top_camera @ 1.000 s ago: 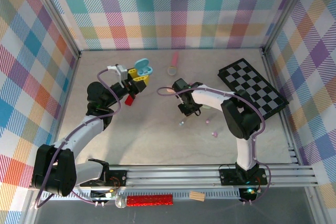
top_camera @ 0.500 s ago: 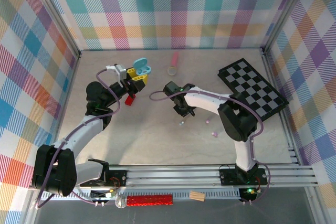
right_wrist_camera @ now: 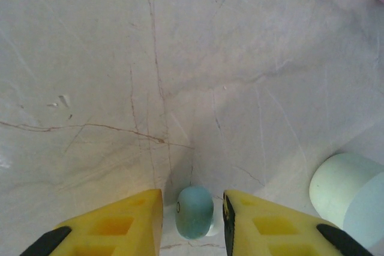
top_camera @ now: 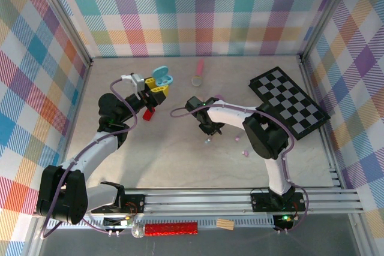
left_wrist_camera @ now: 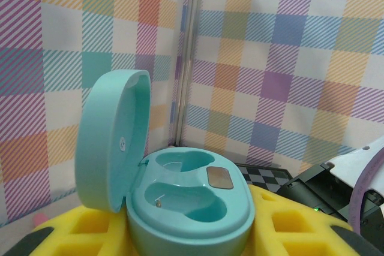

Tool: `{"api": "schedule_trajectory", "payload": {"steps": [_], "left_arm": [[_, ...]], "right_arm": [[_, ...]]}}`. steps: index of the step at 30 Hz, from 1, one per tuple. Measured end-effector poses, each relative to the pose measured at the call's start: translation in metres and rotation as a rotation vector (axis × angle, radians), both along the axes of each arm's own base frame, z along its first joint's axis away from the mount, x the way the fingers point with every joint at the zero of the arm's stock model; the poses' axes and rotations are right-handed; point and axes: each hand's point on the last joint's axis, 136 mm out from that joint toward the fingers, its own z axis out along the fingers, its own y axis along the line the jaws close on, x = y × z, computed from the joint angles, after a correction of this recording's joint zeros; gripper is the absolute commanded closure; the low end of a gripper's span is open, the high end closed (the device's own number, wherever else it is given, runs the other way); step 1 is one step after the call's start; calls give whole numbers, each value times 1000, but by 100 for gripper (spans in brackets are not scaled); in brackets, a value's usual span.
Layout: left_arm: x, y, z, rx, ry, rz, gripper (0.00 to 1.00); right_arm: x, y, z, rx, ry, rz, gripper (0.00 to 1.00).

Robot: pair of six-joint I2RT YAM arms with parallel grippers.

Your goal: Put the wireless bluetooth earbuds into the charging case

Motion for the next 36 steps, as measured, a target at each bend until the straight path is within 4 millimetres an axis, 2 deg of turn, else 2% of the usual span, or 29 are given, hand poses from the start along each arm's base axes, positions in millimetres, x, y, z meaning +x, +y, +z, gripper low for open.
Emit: {"api": "schedule_trajectory", "payload": {"steps": [17, 27, 36], "left_arm": [[0, 0, -1, 1, 1, -1, 64], [1, 0, -4, 5, 17, 0, 64], [1, 0, -4, 5, 18, 0, 64]], "right_arm": [[3, -6, 1, -35, -18, -3, 75], [5, -9, 1, -35, -17, -12, 73], [6, -11, 0, -33, -7, -11, 80]]}}
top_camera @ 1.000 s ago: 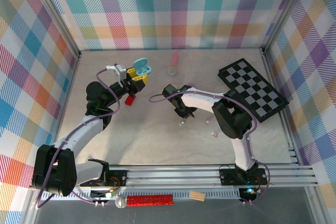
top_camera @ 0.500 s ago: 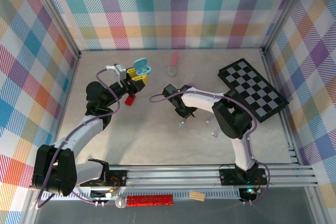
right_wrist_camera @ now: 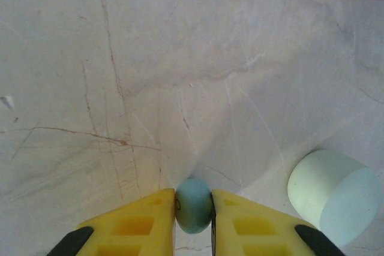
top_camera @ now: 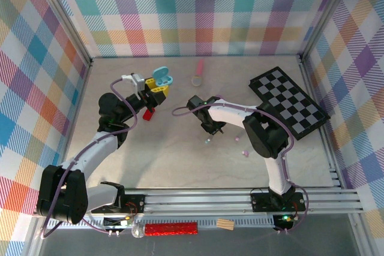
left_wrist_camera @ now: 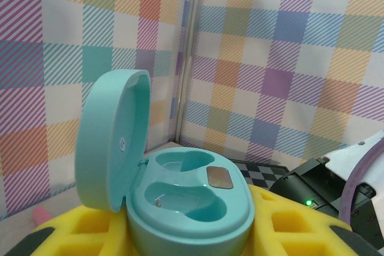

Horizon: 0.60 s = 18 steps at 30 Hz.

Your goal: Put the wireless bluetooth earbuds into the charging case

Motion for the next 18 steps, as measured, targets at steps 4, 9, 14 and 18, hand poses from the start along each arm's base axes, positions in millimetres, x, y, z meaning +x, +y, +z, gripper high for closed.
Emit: {"api": "schedule_trajectory", "payload": {"steps": [4, 9, 14, 18], "left_arm": [[0, 0, 0, 0, 0, 0, 64], [1, 0, -2, 1, 3, 0, 64], [6, -3, -8, 6, 12, 0, 64], [7, -10, -11, 22, -7, 5, 64]], "right_arm": [[1, 0, 1, 23, 9, -6, 81], [-4, 4, 7, 161, 32, -50, 81], [-7, 6, 41, 396, 16, -127, 80], [-5, 3, 81, 649, -13, -208, 80]]}}
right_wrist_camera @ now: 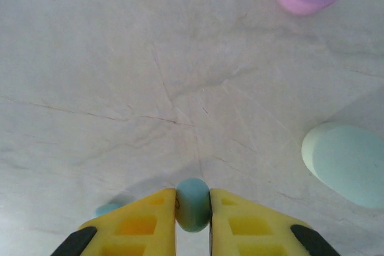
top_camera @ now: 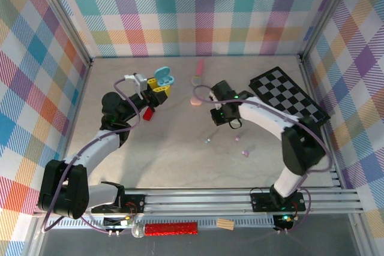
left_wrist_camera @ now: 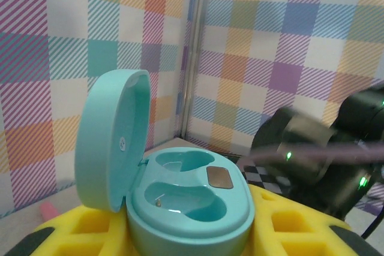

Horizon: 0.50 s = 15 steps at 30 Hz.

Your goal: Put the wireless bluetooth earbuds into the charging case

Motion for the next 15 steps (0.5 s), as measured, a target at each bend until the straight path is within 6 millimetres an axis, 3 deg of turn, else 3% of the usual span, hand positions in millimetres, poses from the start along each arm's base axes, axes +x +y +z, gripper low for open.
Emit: {"api": "schedule_trajectory", "payload": {"steps": [7, 15], "left_arm": [[-9, -31, -15, 75, -35, -23, 64], [-7, -56, -36, 123, -38, -25, 64]], "right_arm": [[-3, -18, 57, 412, -6, -148, 80], [-16, -9, 115, 765, 24, -160, 79]]}}
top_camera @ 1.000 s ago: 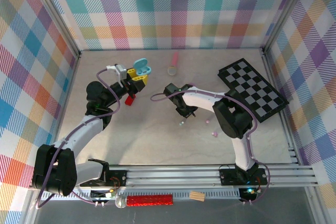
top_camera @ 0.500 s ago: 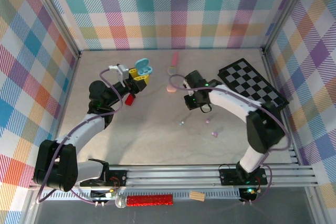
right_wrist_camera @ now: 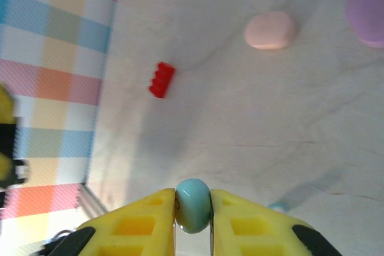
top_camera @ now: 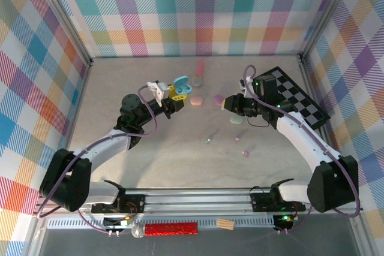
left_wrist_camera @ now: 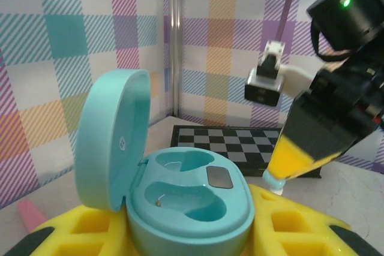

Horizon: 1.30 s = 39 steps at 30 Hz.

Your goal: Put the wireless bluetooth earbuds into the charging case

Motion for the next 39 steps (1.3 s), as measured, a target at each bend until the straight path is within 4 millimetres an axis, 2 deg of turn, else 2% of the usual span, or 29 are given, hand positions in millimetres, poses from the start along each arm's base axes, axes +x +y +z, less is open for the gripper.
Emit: {"api": "schedule_trajectory", "payload": {"steps": [6, 11, 17, 26, 32, 39], "left_arm": [[4, -17, -15, 28, 3, 1, 64], [4, -32, -26, 50, -7, -8, 64], [4, -46, -37, 80, -32, -9, 64], [0, -62, -53, 128, -81, -31, 65], [0, -67, -53, 144, -108, -31, 65], [2, -69, -45, 133, -119, -28, 65]], "right_arm": [[-10, 13, 34, 150, -10, 57, 79], [-13, 20, 46, 217, 2, 87, 79], [-16, 24, 52, 242, 20, 94, 79], [-17, 49, 87, 259, -39, 165, 79], [-11, 63, 82, 219, -30, 181, 79], [-8, 67, 66, 174, -3, 179, 79]]}}
